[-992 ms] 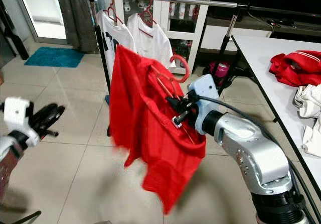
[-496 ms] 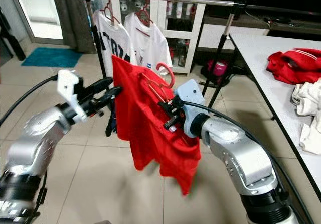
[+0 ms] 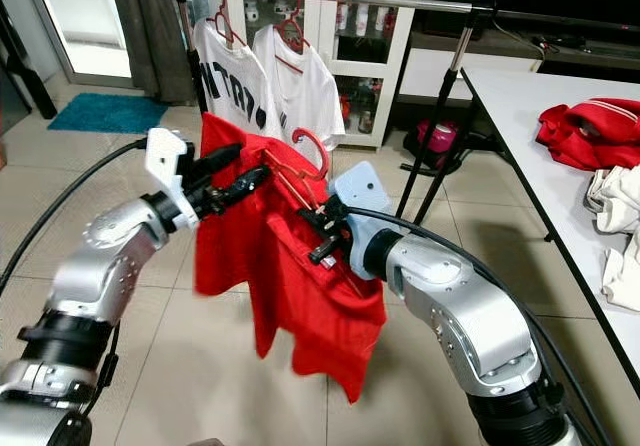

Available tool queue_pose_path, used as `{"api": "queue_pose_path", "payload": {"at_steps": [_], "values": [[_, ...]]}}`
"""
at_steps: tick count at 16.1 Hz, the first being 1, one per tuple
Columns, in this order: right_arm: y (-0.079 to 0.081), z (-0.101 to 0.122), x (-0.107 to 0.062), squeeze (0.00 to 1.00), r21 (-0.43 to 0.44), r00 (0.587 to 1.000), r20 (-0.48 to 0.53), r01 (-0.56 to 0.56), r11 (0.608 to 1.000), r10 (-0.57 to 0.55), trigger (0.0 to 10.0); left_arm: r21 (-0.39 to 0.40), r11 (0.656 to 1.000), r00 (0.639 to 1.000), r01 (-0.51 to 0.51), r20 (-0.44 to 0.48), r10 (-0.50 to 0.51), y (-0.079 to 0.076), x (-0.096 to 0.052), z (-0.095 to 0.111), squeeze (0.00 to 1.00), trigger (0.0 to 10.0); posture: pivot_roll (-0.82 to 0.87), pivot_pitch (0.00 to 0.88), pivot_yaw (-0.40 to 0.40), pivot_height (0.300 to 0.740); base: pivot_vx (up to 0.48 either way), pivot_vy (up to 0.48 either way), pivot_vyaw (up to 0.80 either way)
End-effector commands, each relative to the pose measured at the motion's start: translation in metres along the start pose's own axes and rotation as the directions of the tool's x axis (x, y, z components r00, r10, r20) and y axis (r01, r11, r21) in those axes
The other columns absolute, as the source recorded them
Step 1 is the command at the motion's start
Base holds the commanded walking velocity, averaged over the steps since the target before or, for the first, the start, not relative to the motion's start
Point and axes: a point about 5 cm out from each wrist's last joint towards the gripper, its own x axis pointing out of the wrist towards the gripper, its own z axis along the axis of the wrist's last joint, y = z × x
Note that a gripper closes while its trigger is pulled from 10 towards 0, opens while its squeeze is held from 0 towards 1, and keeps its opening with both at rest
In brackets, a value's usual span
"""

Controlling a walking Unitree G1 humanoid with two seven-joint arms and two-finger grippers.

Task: Hang hanger

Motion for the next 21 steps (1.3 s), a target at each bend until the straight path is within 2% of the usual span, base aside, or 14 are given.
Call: {"api": "queue_pose_path", "payload": {"at_steps": [1,11,17,19,21], "values": [[0.004,0.016,-0.001,0.00,-0.035,0.998,0.058,-0.021,0.999,0.023,10.0,0.006,1.000,1.000,0.031,0.005,-0.031,-0.003,0.004,0.002,0.00,0.0,-0.12,0.000,-0.011,0.740,0.000,0.000,0.00],[0.003,0.010,-0.001,0.00,0.001,0.999,0.038,-0.001,1.000,0.001,10.0,-0.003,1.000,1.000,0.007,0.031,-0.006,-0.008,0.000,-0.003,0.00,0.0,-0.10,0.000,-0.017,0.740,0.000,0.000,0.00],[0.003,0.008,-0.001,0.00,0.002,1.000,0.023,-0.013,1.000,0.013,10.0,-0.075,0.995,0.997,-0.058,0.039,0.061,-0.002,-0.006,-0.005,0.00,0.0,-0.11,0.000,-0.027,0.740,0.000,0.000,0.00],[0.003,0.002,-0.003,0.00,0.010,1.000,-0.011,-0.003,1.000,0.003,10.0,-0.115,0.989,0.993,-0.095,0.061,0.102,0.003,-0.008,-0.002,0.00,0.0,-0.11,0.000,-0.028,0.740,0.000,0.000,0.00],[-0.001,-0.015,-0.005,0.00,0.004,0.994,-0.101,0.046,0.999,-0.045,10.0,-0.159,0.980,0.988,-0.116,0.082,0.131,0.005,-0.013,0.002,0.00,0.0,-0.11,0.000,-0.027,0.740,0.000,0.000,0.00]]}}
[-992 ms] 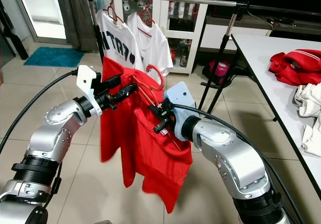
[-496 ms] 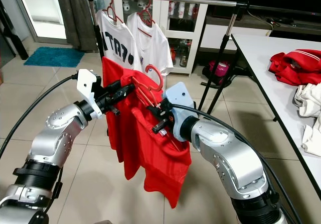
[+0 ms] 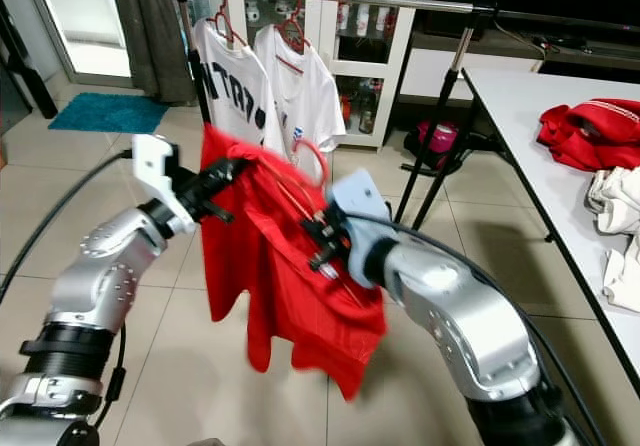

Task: Hang hanger

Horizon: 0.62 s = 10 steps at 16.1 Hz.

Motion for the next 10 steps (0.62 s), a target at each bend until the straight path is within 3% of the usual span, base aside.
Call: {"api": "queue_pose_path", "payload": {"at_steps": [1,6,10], "values": [[-0.003,-0.007,-0.002,0.00,-0.003,0.998,-0.049,0.037,0.999,-0.037,10.0,-0.009,1.000,1.000,-0.005,0.031,0.006,0.000,-0.002,0.008,0.00,0.0,-0.11,0.000,-0.029,0.740,0.000,0.000,0.00],[-0.013,-0.035,-0.009,0.00,0.001,0.975,-0.201,0.092,0.996,-0.090,10.0,-0.044,0.999,0.998,-0.028,0.057,0.030,0.004,-0.007,0.015,0.00,0.0,-0.11,0.000,-0.035,0.740,0.000,0.000,0.00],[-0.015,-0.041,-0.011,0.00,0.002,0.966,-0.230,0.123,0.992,-0.119,10.0,-0.037,0.999,0.999,0.010,0.041,-0.008,-0.002,-0.007,0.015,0.00,0.0,-0.11,0.000,-0.026,0.740,0.000,0.000,0.00]]}}
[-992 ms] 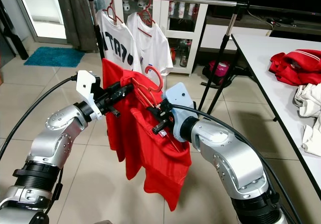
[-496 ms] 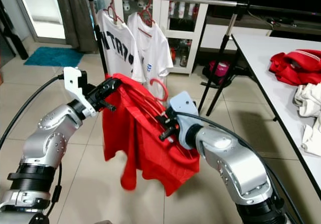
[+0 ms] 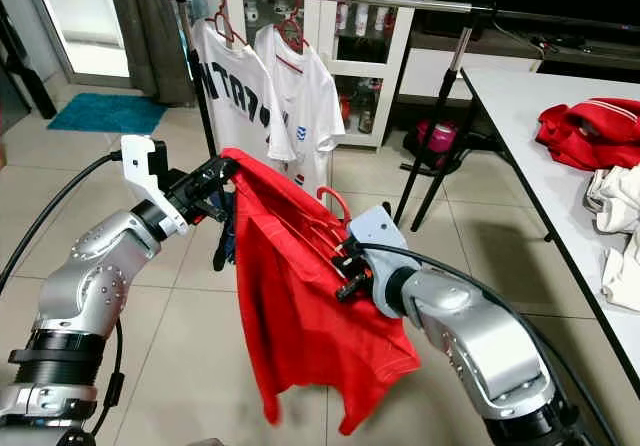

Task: Hang hanger

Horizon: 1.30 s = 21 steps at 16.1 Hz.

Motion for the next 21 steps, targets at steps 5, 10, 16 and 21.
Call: {"api": "queue_pose_path", "payload": {"at_steps": [5,10,16,21], "values": [[-0.018,0.050,-0.009,0.00,0.279,0.930,0.347,0.022,0.960,-0.122,10.0,0.055,0.994,0.985,0.093,-0.153,-0.084,-0.023,-0.006,-0.027,0.00,0.0,-0.12,0.000,-0.019,0.740,0.000,0.000,0.00],[-0.012,0.045,-0.002,0.00,0.208,0.953,0.286,0.045,0.977,-0.104,10.0,0.084,0.993,0.986,0.079,-0.154,-0.066,-0.028,-0.004,-0.028,0.00,0.0,-0.12,0.000,-0.019,0.740,0.000,0.000,0.00],[-0.014,0.036,0.000,0.00,0.190,0.962,0.244,0.077,0.979,-0.123,10.0,0.116,0.993,0.993,0.012,-0.119,0.002,-0.017,-0.014,-0.014,1.00,10.0,-0.11,0.000,-0.021,0.740,0.000,0.000,0.00],[-0.024,0.021,0.006,0.00,0.194,0.947,0.215,0.200,0.960,-0.240,10.0,0.087,0.995,0.982,-0.038,-0.182,0.054,-0.017,-0.040,-0.021,1.00,10.0,-0.10,0.000,-0.010,0.740,0.000,0.000,0.00]]}}
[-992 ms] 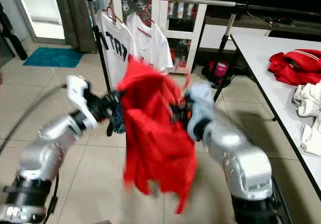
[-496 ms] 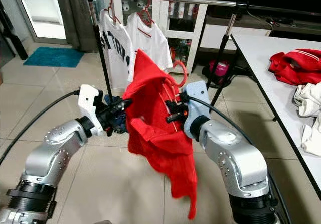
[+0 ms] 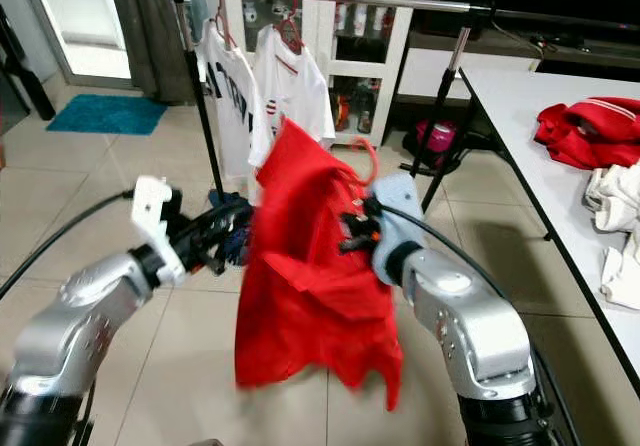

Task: Hang hanger

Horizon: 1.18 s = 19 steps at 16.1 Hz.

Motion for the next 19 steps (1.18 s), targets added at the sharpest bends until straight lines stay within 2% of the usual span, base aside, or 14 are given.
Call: {"api": "queue_pose_path", "payload": {"at_steps": [1,2,3,4,5,8,12,14,17,19], "values": [[-0.006,0.006,0.001,0.00,0.014,0.995,0.066,0.070,0.997,-0.071,10.0,0.058,0.994,0.996,-0.088,0.003,0.088,0.009,-0.006,0.007,0.67,10.0,-0.10,0.000,-0.011,0.740,0.000,0.000,0.00],[-0.010,0.004,0.002,0.00,0.022,0.992,0.070,0.107,0.994,-0.108,10.0,0.081,0.989,0.992,-0.122,0.006,0.122,0.010,-0.009,0.008,0.67,10.0,-0.09,0.000,-0.011,0.740,0.000,0.000,0.00],[-0.016,-0.008,0.006,0.00,0.051,0.985,0.051,0.162,0.985,-0.165,10.0,0.112,0.979,0.985,-0.171,0.009,0.171,0.010,-0.015,0.007,0.00,10.0,-0.09,0.000,-0.008,0.740,0.000,0.000,0.00],[-0.018,-0.013,0.006,0.00,0.065,0.982,0.043,0.182,0.981,-0.184,10.0,0.129,0.969,0.977,-0.212,-0.001,0.214,0.012,-0.017,0.004,0.00,10.0,-0.09,0.000,-0.004,0.740,0.000,0.000,0.00],[-0.018,-0.024,0.004,0.00,0.100,0.977,0.054,0.198,0.975,-0.204,10.0,0.152,0.939,0.951,-0.309,0.018,0.310,0.018,-0.019,0.003,0.00,10.0,-0.10,0.000,-0.012,0.740,0.000,0.000,0.00],[-0.017,-0.026,0.006,0.00,0.098,0.970,0.093,0.217,0.971,-0.226,10.0,0.150,0.923,0.935,-0.354,0.065,0.348,0.020,-0.014,0.010,0.00,10.0,-0.08,0.000,-0.011,0.740,0.201,0.000,0.00],[-0.016,-0.026,0.009,0.00,0.092,0.967,0.108,0.223,0.970,-0.232,10.0,0.156,0.924,0.937,-0.350,0.066,0.343,0.015,-0.008,0.012,0.00,10.0,-0.08,0.000,-0.008,0.740,0.359,0.000,0.00],[-0.019,-0.027,0.010,0.00,0.123,0.965,0.107,0.225,0.967,-0.238,10.0,0.168,0.926,0.941,-0.338,0.074,0.330,0.008,-0.004,0.012,0.00,10.0,-0.07,0.000,-0.022,0.740,0.390,0.000,0.00],[-0.019,-0.027,0.013,0.00,0.119,0.966,0.114,0.219,0.968,-0.233,10.0,0.175,0.926,0.942,-0.335,0.074,0.327,0.006,-0.004,0.011,0.00,10.0,-0.06,0.000,-0.030,0.740,0.394,0.000,-0.61],[-0.018,-0.027,0.016,0.00,0.064,0.965,0.118,0.228,0.972,-0.234,10.0,0.182,0.922,0.940,-0.341,0.069,0.334,0.007,-0.006,0.010,0.00,10.0,-0.06,0.000,-0.032,0.740,0.394,0.000,0.00]]}}
